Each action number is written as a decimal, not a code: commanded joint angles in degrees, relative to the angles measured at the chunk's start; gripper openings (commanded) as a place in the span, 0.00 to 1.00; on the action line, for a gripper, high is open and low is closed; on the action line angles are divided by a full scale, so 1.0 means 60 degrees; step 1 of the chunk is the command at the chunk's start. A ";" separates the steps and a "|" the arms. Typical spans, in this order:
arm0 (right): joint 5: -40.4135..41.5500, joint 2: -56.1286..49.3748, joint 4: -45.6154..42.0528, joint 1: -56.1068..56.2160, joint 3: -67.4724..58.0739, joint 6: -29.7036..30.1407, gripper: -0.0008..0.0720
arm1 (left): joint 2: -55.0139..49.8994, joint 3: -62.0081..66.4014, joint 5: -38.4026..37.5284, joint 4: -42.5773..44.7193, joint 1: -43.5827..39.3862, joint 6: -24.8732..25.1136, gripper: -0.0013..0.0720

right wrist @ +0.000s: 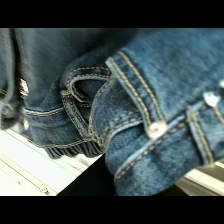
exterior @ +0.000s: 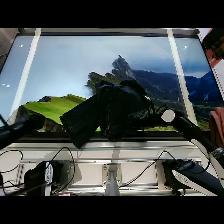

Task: Fold the clothes and pants, and hang the long-sleeved shirts on hangers.

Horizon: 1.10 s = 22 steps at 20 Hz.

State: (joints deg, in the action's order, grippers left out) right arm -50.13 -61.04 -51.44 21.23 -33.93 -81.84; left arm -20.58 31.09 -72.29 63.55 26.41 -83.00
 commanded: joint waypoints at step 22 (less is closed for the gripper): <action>0.0033 -0.0004 -0.0237 0.0011 -0.0335 0.0044 0.08 | -0.4477 -0.3104 0.4011 -0.3599 -0.3606 0.1228 0.92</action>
State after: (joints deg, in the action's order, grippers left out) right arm -49.89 -61.04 -52.86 21.28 -35.88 -81.54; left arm -45.67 12.29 -51.00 40.47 5.89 -75.48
